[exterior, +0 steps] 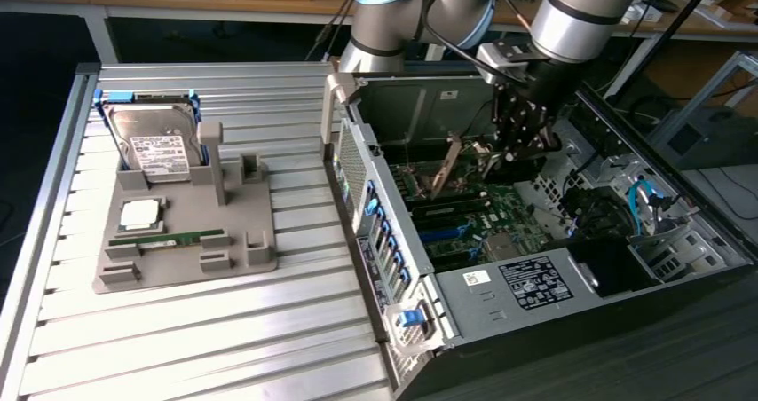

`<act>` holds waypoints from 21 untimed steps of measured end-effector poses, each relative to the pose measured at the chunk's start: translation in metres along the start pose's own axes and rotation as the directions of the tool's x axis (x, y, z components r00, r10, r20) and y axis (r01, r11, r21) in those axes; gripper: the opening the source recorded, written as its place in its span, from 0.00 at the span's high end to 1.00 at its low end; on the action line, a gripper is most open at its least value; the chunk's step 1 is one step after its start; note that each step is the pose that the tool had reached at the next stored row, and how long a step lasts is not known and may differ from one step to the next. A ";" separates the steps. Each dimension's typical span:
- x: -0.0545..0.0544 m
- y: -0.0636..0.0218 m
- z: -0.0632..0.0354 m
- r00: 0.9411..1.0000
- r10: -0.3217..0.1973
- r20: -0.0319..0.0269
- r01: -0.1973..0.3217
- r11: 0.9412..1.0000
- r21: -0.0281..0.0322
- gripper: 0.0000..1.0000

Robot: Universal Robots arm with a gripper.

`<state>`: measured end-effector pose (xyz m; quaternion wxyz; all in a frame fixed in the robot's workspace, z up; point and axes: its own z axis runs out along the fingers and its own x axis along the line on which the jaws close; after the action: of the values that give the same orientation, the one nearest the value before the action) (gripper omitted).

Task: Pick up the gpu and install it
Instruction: 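Insert the gpu into the slot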

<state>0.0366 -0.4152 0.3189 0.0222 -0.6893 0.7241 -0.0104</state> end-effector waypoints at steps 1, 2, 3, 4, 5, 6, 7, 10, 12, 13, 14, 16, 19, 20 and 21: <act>0.000 0.0003 0.0000 1.000 0.000 0.000 0.000 1.000 0.000 0.73; 0.000 0.0006 0.0000 1.000 0.000 0.000 0.000 1.000 0.000 0.73; 0.000 0.0008 0.0000 1.000 0.000 0.000 0.000 1.000 0.000 0.73; 0.000 0.0011 0.0001 1.000 0.000 0.000 0.000 1.000 0.000 0.73; 0.000 0.0013 0.0001 1.000 0.000 0.000 0.000 1.000 0.000 0.73; 0.001 0.0016 0.0001 1.000 0.000 0.000 0.000 1.000 0.000 0.73; 0.001 0.0017 0.0001 1.000 0.000 0.000 0.000 1.000 0.000 0.73; 0.001 0.0022 0.0002 1.000 0.000 0.000 0.000 1.000 0.000 0.73; 0.001 0.0026 0.0003 1.000 0.000 0.000 0.000 1.000 0.000 0.73; 0.001 0.0027 0.0003 1.000 0.000 0.000 0.000 1.000 0.000 0.73; 0.001 0.0029 0.0003 1.000 0.000 0.000 0.000 1.000 0.000 0.73; 0.001 0.0034 0.0004 1.000 0.000 0.000 0.000 1.000 0.000 0.73; 0.002 0.0049 0.0008 1.000 0.000 0.000 0.000 1.000 0.000 0.73; 0.002 0.0050 0.0008 1.000 0.000 0.000 0.000 1.000 0.000 0.73; 0.002 0.0052 0.0009 1.000 0.000 0.000 0.000 1.000 0.000 0.73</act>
<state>0.0314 -0.4171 0.3177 0.0222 -0.6893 0.7241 -0.0104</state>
